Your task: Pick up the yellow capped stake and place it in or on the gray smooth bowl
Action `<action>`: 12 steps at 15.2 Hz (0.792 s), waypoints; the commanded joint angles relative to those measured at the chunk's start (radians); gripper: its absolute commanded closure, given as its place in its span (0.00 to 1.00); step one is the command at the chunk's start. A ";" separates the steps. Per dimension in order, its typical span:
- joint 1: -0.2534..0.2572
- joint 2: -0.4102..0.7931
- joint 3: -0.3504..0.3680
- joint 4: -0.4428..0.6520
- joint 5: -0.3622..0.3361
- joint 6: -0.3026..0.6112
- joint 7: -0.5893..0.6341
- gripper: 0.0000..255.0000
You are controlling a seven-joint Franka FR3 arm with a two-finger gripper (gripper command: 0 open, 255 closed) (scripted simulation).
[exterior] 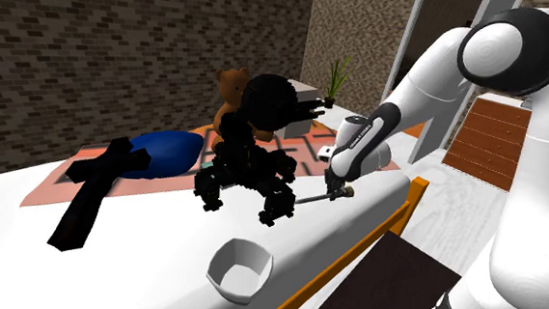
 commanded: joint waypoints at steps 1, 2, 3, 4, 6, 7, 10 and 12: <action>0.008 -0.028 -0.008 0.000 -0.010 -0.028 0.006 1.00; 0.011 -0.043 -0.012 -0.001 -0.015 -0.041 0.009 1.00; 0.013 -0.057 -0.015 -0.002 -0.020 -0.055 0.011 1.00; 0.016 -0.072 -0.018 -0.003 -0.026 -0.069 0.014 1.00; 0.020 -0.101 -0.024 -0.003 -0.036 -0.096 0.019 1.00; 0.022 -0.115 -0.026 -0.003 -0.041 -0.110 0.022 1.00; 0.064 -0.141 -0.021 -0.031 -0.078 -0.113 0.101 1.00; 0.103 -0.161 -0.010 -0.055 -0.111 -0.116 0.179 1.00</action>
